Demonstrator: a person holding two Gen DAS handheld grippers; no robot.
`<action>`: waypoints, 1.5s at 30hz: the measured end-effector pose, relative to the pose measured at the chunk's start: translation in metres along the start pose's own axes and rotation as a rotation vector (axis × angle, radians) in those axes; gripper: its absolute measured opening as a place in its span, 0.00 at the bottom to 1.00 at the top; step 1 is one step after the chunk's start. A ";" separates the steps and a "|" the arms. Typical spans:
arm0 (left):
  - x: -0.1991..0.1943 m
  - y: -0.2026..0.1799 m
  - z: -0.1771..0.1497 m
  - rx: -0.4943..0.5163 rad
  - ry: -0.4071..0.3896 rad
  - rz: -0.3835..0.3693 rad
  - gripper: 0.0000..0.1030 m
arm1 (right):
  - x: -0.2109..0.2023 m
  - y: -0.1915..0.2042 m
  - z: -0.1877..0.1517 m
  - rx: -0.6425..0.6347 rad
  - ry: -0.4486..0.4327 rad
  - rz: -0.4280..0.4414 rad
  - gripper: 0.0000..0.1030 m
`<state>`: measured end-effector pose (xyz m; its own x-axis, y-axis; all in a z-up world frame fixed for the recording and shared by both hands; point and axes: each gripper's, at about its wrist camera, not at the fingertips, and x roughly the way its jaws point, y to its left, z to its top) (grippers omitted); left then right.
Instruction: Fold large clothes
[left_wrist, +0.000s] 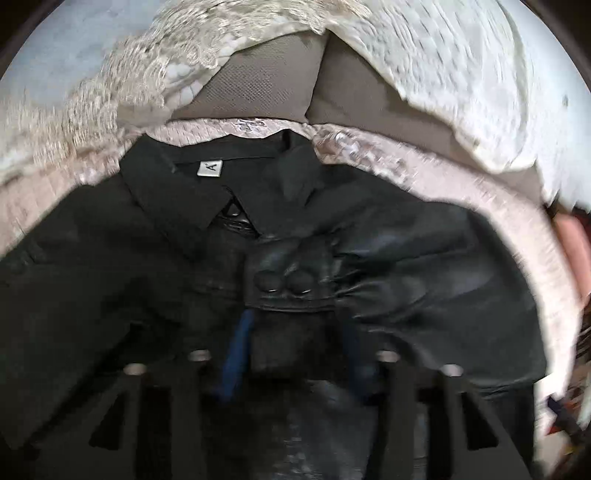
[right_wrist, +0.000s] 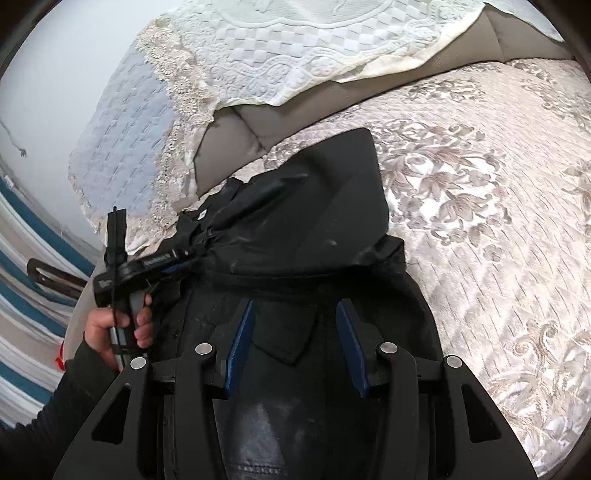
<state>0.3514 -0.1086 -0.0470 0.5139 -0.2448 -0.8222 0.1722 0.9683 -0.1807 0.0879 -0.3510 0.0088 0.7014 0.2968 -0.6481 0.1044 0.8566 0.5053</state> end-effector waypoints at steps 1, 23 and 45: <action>-0.003 0.002 -0.002 0.001 -0.002 0.009 0.17 | 0.000 -0.001 -0.001 0.004 0.001 -0.003 0.45; -0.204 0.136 -0.173 -0.125 -0.180 0.104 0.54 | -0.049 0.018 -0.049 -0.105 0.063 -0.037 0.57; -0.197 0.226 -0.280 -0.415 -0.058 0.152 0.63 | -0.068 -0.041 -0.091 0.057 0.198 -0.068 0.65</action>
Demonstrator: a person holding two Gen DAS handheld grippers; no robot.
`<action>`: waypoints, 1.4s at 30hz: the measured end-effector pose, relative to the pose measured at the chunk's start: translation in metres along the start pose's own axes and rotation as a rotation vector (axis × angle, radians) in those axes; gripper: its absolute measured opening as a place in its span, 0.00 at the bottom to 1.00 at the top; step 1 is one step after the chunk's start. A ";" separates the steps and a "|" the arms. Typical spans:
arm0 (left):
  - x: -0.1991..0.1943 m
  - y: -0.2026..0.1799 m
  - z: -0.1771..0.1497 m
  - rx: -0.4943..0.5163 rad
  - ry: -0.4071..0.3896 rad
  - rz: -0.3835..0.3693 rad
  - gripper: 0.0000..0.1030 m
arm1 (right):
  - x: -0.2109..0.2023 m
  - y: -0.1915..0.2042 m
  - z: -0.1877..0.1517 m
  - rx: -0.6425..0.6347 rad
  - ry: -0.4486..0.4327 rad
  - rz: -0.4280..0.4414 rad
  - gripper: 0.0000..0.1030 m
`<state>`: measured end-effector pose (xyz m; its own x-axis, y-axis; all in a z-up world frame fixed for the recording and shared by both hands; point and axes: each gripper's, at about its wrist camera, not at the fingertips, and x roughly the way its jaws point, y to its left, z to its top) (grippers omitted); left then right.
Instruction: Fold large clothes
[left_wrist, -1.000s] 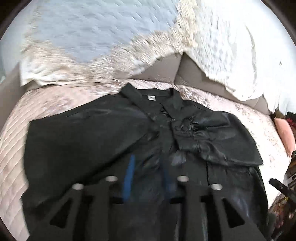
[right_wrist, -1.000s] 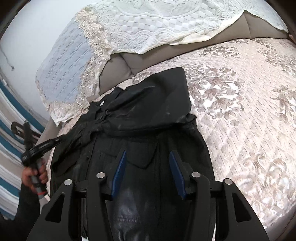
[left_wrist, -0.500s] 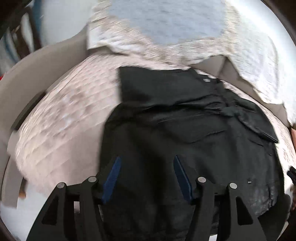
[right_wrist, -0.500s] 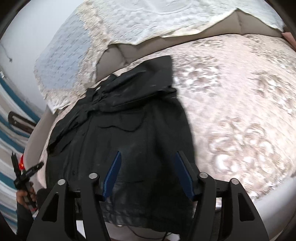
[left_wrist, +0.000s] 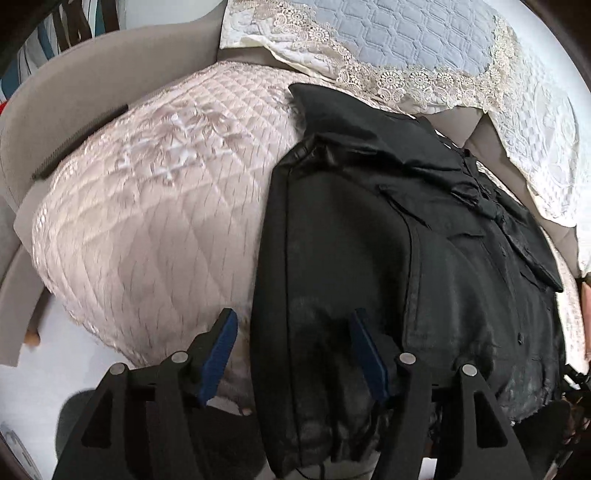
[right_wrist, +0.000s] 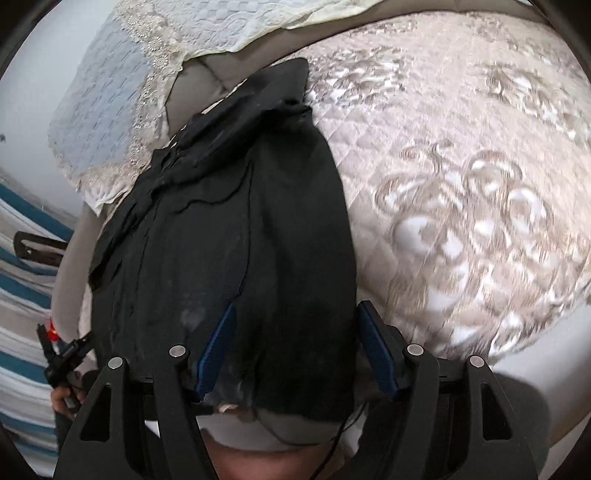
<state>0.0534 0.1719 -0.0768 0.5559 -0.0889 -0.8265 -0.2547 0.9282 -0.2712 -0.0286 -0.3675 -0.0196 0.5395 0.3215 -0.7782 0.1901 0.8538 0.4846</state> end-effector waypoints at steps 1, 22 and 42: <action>-0.001 0.000 -0.002 -0.013 0.013 -0.017 0.63 | 0.000 0.000 -0.002 0.002 0.010 0.016 0.65; -0.030 0.011 -0.027 -0.107 0.045 -0.258 0.09 | 0.001 0.045 0.004 -0.075 0.032 0.170 0.08; -0.055 -0.042 0.151 -0.095 -0.249 -0.480 0.07 | -0.046 0.088 0.128 -0.145 -0.192 0.372 0.07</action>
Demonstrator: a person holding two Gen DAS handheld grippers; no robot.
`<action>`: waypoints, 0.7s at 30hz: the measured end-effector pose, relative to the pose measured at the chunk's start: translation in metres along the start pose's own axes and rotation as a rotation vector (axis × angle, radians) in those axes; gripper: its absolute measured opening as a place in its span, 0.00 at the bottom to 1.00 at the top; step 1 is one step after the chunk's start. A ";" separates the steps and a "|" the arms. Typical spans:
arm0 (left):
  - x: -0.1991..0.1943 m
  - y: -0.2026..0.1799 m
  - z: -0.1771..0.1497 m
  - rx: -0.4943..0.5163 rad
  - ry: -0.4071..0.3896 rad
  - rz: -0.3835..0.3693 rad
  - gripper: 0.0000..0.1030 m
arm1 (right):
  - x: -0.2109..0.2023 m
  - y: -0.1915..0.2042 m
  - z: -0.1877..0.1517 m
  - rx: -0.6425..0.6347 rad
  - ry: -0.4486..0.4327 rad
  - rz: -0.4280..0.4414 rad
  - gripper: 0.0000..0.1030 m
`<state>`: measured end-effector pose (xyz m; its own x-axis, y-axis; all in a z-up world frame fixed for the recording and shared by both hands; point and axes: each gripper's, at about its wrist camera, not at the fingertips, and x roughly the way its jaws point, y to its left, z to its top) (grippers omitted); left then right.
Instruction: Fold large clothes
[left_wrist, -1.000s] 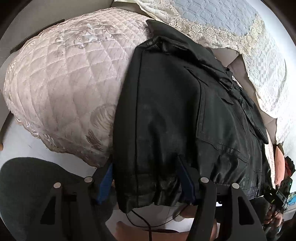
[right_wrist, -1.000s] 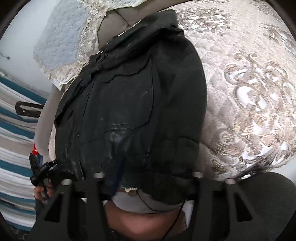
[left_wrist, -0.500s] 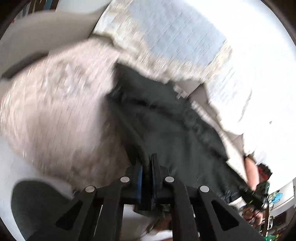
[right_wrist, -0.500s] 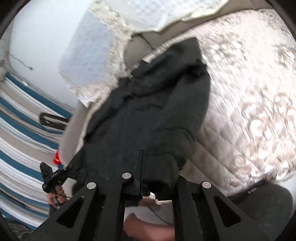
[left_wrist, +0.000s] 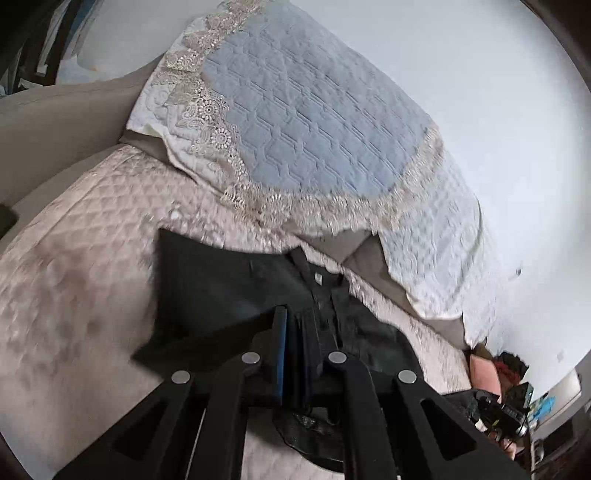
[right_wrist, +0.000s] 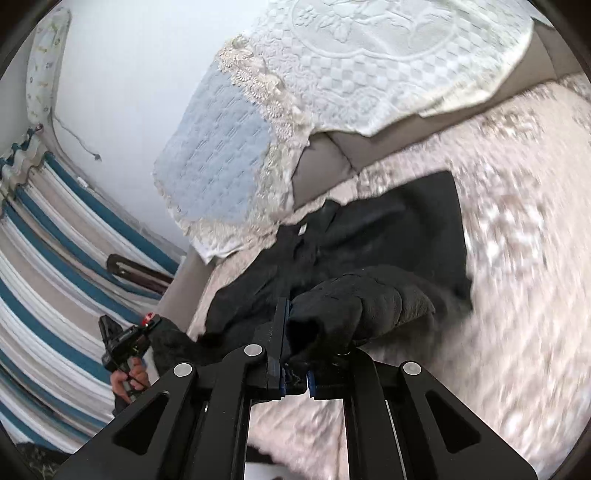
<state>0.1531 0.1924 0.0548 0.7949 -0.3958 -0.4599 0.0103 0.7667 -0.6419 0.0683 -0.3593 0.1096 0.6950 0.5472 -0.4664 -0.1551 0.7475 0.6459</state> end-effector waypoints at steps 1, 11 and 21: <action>0.011 0.001 0.009 -0.001 -0.002 0.013 0.07 | 0.007 -0.001 0.010 -0.002 0.000 -0.004 0.07; 0.135 0.029 0.074 -0.055 0.020 0.140 0.07 | 0.112 -0.054 0.115 0.087 0.029 -0.106 0.08; 0.219 0.064 0.083 -0.059 0.133 0.350 0.12 | 0.196 -0.128 0.138 0.215 0.079 -0.263 0.42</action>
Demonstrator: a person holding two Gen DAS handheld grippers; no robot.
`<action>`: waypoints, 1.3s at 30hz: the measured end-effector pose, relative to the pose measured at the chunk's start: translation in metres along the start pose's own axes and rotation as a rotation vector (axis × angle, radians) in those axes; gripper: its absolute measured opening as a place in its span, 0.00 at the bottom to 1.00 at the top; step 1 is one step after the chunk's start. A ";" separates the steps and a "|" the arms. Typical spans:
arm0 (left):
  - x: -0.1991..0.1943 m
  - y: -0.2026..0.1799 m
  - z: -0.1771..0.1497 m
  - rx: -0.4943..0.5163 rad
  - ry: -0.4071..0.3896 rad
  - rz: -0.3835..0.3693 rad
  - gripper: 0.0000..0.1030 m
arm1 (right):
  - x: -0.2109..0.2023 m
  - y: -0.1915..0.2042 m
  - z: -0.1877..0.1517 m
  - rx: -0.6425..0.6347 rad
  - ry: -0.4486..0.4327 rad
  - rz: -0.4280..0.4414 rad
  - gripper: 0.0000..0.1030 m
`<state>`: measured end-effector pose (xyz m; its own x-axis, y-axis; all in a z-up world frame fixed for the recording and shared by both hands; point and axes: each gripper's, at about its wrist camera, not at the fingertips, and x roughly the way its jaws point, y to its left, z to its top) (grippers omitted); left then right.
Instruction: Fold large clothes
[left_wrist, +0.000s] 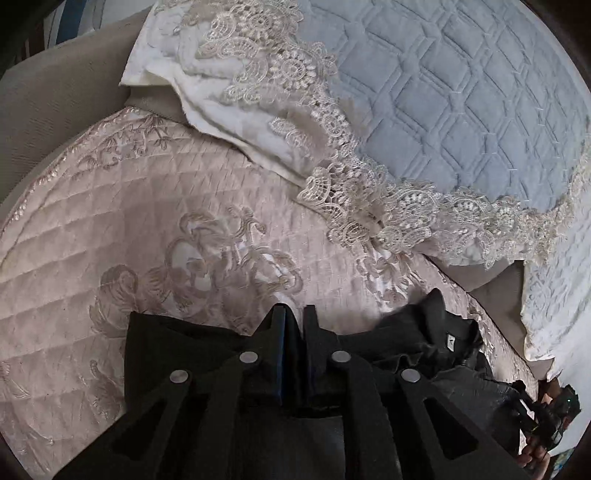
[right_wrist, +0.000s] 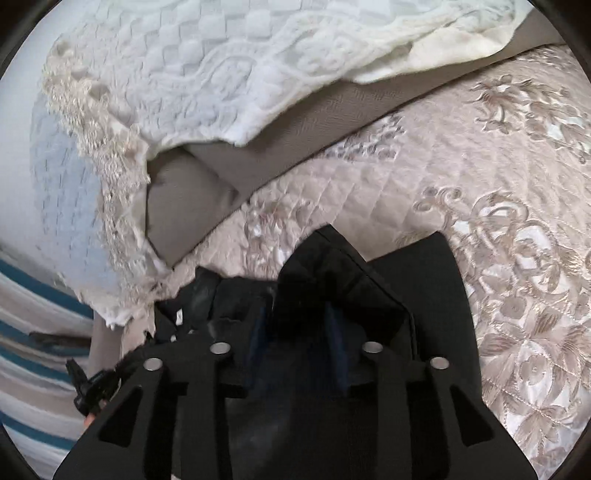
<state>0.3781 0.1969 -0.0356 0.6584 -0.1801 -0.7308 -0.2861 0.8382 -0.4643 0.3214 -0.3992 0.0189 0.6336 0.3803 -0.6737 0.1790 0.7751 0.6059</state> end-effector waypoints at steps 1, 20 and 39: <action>-0.011 -0.001 -0.001 0.012 -0.028 -0.020 0.18 | -0.011 0.004 -0.003 -0.026 -0.023 0.031 0.50; 0.032 -0.053 -0.001 0.327 0.112 0.212 0.05 | 0.016 0.014 0.009 -0.369 0.098 -0.266 0.05; -0.028 -0.004 -0.022 0.168 -0.144 0.209 0.01 | -0.028 0.001 -0.008 -0.258 -0.112 -0.247 0.53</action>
<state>0.3458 0.1875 -0.0246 0.6926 0.0700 -0.7179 -0.3144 0.9251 -0.2131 0.2975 -0.4051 0.0350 0.6759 0.1195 -0.7273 0.1500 0.9438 0.2945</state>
